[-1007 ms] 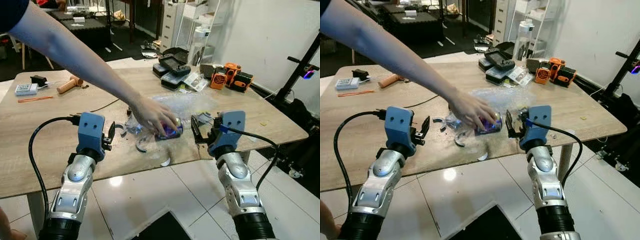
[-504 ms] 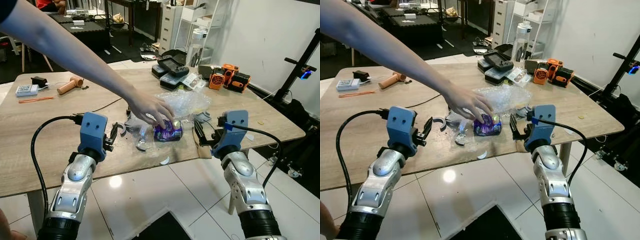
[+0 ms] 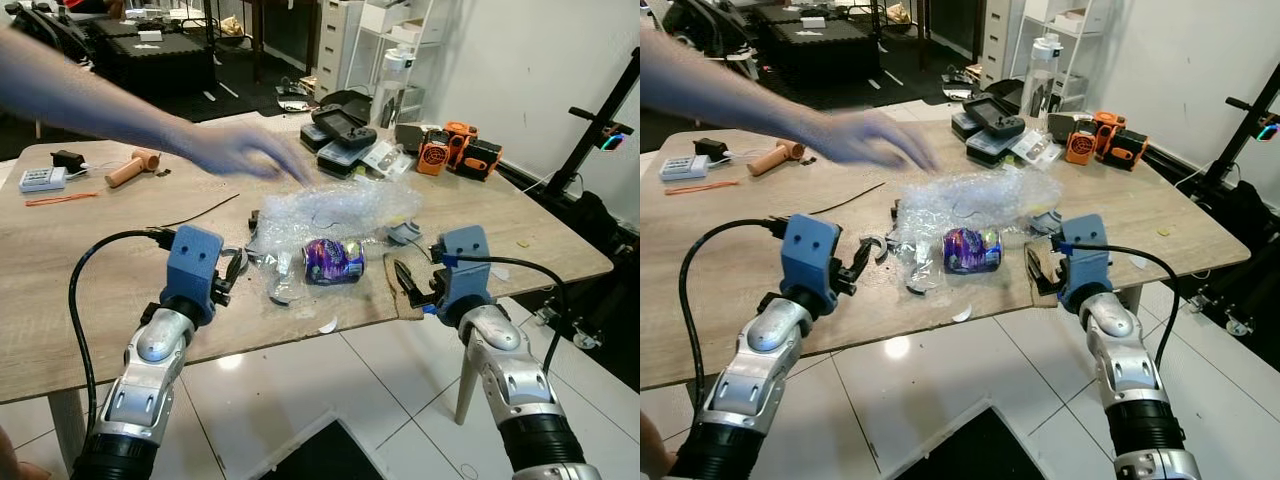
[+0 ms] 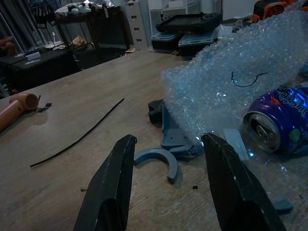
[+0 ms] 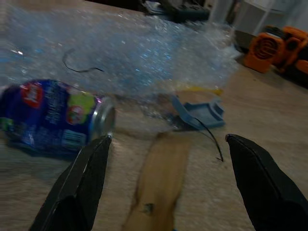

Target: Picking trash to rubbish bin

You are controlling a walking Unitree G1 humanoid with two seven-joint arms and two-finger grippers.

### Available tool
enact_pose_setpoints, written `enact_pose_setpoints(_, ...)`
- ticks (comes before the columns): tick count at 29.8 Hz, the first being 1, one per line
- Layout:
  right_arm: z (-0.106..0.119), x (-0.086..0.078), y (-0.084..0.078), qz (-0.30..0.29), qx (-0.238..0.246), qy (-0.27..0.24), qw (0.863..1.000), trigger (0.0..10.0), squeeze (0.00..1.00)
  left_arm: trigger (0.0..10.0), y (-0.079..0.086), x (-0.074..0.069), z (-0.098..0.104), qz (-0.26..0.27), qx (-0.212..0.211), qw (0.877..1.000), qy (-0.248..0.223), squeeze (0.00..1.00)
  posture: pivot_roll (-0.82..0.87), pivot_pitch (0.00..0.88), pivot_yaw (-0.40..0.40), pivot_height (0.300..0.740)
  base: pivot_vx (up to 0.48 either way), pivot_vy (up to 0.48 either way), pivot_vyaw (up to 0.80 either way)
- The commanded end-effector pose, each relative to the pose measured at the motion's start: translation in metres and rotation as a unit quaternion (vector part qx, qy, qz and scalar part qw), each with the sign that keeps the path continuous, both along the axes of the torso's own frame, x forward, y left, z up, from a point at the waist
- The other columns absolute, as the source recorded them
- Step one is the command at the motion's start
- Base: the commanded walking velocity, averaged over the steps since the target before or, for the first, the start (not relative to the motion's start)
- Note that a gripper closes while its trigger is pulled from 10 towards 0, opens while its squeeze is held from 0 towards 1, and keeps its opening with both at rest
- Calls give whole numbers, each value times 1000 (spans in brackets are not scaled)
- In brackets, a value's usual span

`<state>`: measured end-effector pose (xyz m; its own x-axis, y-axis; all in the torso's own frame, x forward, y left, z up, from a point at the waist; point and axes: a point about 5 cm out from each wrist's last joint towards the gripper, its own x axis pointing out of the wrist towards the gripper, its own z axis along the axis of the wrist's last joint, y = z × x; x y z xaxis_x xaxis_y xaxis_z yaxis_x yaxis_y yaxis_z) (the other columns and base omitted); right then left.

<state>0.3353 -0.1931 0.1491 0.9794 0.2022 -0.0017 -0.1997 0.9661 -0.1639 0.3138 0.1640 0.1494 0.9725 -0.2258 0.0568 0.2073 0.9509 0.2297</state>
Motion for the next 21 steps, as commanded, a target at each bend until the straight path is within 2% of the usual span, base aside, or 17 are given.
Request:
enact_pose_setpoints(1,3,1,-3,1,-2,-2,1000,10000,0,10000,-1,-1,-3,-8,13,1000,8,0,-64,60,-57,740,0,0,0)
enact_pose_setpoints(5,6,5,-3,12,-6,-11,1000,10000,0,10000,-1,0,-4,-12,20,1000,11,0,-57,60,-57,740,0,0,0)
enact_pose_setpoints(7,14,10,4,39,-9,-37,999,10000,0,10000,0,1,1,-15,20,1000,5,0,-59,54,-53,740,0,0,0)
enact_pose_setpoints(9,14,10,4,39,-9,-37,999,10000,0,10000,0,1,1,-15,20,1000,5,0,-59,54,-53,740,0,0,0)
enact_pose_setpoints(12,11,16,16,85,-26,-40,995,10000,0,10000,-5,4,3,-25,20,999,0,0,-58,54,-51,740,0,0,0)
enact_pose_setpoints(16,12,22,20,105,-22,-41,993,10000,0,10000,-10,5,1,-37,33,999,1,0,-51,49,-50,740,0,0,0)
enact_pose_setpoints(20,18,28,21,113,-15,-45,992,10000,0,10000,-11,6,3,-38,24,999,1,0,-48,44,-27,740,0,0,0)
enact_pose_setpoints(21,23,32,23,120,-10,-50,992,10000,0,10000,-12,9,6,-38,20,999,0,0,-41,70,-19,740,0,0,0)
